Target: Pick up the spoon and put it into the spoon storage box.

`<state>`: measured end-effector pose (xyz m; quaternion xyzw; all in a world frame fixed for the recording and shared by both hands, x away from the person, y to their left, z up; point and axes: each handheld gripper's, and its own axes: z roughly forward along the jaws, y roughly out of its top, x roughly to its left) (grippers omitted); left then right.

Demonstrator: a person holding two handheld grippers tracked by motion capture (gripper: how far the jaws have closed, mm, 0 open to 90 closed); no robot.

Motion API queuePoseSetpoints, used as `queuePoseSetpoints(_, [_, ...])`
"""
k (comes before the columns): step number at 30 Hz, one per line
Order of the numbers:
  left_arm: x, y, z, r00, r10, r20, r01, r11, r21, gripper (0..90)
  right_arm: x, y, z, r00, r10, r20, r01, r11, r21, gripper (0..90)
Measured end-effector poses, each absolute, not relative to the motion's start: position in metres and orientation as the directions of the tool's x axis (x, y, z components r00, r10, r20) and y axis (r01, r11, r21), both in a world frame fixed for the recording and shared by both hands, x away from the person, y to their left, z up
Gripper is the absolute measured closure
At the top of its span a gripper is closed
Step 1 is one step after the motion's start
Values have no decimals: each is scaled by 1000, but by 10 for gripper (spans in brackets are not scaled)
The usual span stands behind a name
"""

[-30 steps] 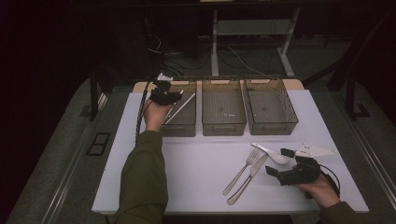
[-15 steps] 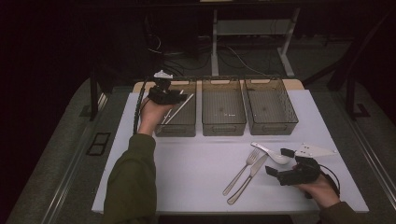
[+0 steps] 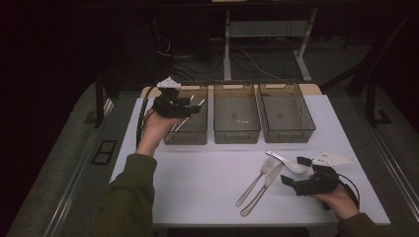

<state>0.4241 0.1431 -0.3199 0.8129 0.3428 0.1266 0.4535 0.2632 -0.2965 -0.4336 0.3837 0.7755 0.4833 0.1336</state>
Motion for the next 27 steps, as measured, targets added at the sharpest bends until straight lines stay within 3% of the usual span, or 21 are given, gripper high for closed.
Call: queuePoseSetpoints(27, [337, 132, -360, 800, 597, -61, 356, -389, 850, 225, 263, -297, -434, -662, 730, 170, 473, 230, 850, 30])
